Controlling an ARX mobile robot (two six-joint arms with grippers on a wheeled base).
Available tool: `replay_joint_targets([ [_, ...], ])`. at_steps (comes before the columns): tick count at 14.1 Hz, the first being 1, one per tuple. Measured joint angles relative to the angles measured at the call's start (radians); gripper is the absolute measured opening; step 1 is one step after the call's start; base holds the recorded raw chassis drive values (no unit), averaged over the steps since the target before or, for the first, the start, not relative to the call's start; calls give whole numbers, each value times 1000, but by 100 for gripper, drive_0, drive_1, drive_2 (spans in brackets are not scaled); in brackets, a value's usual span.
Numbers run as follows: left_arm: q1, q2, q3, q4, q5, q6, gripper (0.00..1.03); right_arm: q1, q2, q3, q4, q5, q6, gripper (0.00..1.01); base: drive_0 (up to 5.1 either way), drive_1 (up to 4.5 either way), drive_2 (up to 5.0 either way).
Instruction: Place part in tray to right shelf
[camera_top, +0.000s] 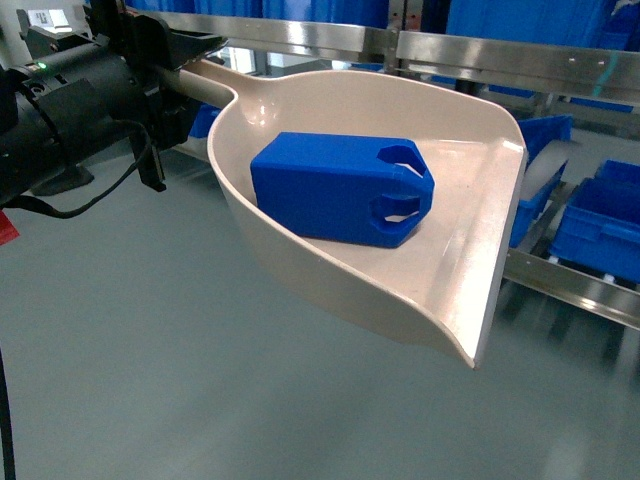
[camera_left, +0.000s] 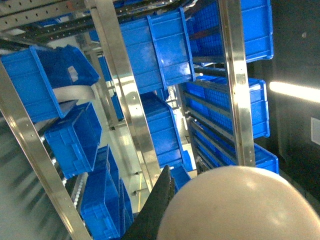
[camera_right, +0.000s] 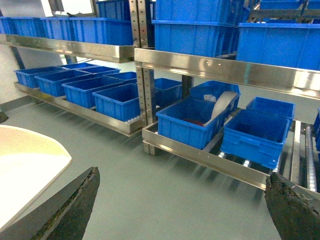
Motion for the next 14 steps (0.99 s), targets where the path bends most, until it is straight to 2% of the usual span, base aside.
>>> replay_joint_targets([
  [14,0,0,0,0,0,0,12,0,0,0,0,0,0,98,-160,-160,-160],
])
